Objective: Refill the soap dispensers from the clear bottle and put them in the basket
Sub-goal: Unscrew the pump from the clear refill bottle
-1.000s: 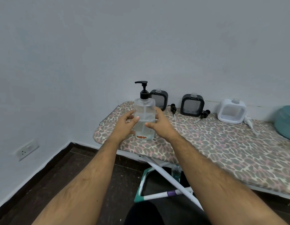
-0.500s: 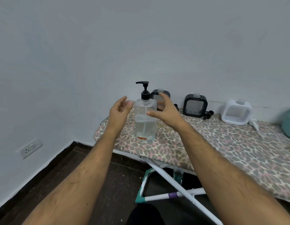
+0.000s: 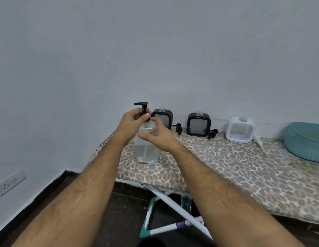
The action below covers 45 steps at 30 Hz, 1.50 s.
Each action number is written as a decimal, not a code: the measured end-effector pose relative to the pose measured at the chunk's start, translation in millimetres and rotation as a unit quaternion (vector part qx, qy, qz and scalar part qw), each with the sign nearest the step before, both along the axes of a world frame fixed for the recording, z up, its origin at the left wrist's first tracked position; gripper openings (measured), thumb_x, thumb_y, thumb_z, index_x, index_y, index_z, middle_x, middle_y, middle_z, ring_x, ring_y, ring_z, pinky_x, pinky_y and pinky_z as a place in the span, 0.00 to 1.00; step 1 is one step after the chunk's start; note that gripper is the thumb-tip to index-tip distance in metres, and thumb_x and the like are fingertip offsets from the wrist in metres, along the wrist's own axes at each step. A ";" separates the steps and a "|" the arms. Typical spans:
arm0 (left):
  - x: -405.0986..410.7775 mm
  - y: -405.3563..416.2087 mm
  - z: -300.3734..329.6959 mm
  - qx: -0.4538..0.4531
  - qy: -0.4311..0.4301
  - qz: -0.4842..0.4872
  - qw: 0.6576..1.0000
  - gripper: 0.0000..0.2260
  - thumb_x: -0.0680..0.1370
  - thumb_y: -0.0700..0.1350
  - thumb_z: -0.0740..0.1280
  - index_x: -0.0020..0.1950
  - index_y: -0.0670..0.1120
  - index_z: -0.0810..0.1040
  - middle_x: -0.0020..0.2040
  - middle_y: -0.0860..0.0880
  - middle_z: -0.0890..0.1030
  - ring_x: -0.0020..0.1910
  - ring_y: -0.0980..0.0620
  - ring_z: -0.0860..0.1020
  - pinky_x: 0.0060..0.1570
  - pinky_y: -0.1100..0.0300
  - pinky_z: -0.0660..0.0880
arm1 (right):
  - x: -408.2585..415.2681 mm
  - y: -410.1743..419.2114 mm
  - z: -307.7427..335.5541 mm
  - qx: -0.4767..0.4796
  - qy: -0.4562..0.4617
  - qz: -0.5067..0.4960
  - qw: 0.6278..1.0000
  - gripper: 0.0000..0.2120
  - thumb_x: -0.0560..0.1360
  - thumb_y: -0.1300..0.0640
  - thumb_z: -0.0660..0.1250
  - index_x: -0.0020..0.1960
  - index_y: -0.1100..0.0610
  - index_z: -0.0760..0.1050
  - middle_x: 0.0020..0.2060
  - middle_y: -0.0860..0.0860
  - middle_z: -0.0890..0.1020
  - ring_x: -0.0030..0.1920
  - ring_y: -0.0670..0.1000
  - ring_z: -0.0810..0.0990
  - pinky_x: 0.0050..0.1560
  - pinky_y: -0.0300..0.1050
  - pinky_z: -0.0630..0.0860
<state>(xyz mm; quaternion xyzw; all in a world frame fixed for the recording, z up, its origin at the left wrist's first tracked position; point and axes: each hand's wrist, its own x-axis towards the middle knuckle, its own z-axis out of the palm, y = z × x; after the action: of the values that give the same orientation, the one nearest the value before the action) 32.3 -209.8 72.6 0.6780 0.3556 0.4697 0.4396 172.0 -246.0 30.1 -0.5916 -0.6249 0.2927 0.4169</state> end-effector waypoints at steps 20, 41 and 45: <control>9.5 -1.5 -11.2 0.038 -0.005 0.085 0.996 0.08 0.78 0.43 0.71 0.56 0.47 0.82 0.50 0.50 0.85 0.52 0.54 0.83 0.61 0.56 0.77 | -10.2 4.6 -17.4 0.066 -0.044 -0.084 0.993 0.40 0.65 0.38 0.78 0.70 0.41 0.61 0.53 0.48 0.80 0.52 0.48 0.80 0.55 0.51 0.80; -2.0 -25.7 -10.8 0.015 -0.008 0.186 0.982 0.16 0.75 0.42 0.74 0.62 0.47 0.80 0.51 0.54 0.84 0.56 0.59 0.80 0.64 0.56 0.73 | -13.1 2.8 -17.1 0.063 -0.052 -0.088 0.993 0.41 0.66 0.40 0.77 0.72 0.43 0.59 0.55 0.47 0.79 0.54 0.50 0.79 0.55 0.53 0.80; -6.7 -8.5 1.5 -0.026 0.030 0.064 0.997 0.28 0.74 0.39 0.74 0.73 0.47 0.71 0.61 0.55 0.80 0.67 0.56 0.72 0.67 0.55 0.67 | -12.6 1.0 -16.2 0.060 -0.045 -0.084 0.994 0.41 0.66 0.41 0.77 0.72 0.43 0.58 0.57 0.49 0.79 0.56 0.51 0.79 0.56 0.54 0.80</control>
<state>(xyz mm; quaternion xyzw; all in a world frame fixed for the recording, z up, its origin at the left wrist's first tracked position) 25.6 -218.3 74.1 0.6562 0.4230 0.4670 0.4153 159.4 -245.0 13.9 -0.6286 -0.6076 0.1912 0.4463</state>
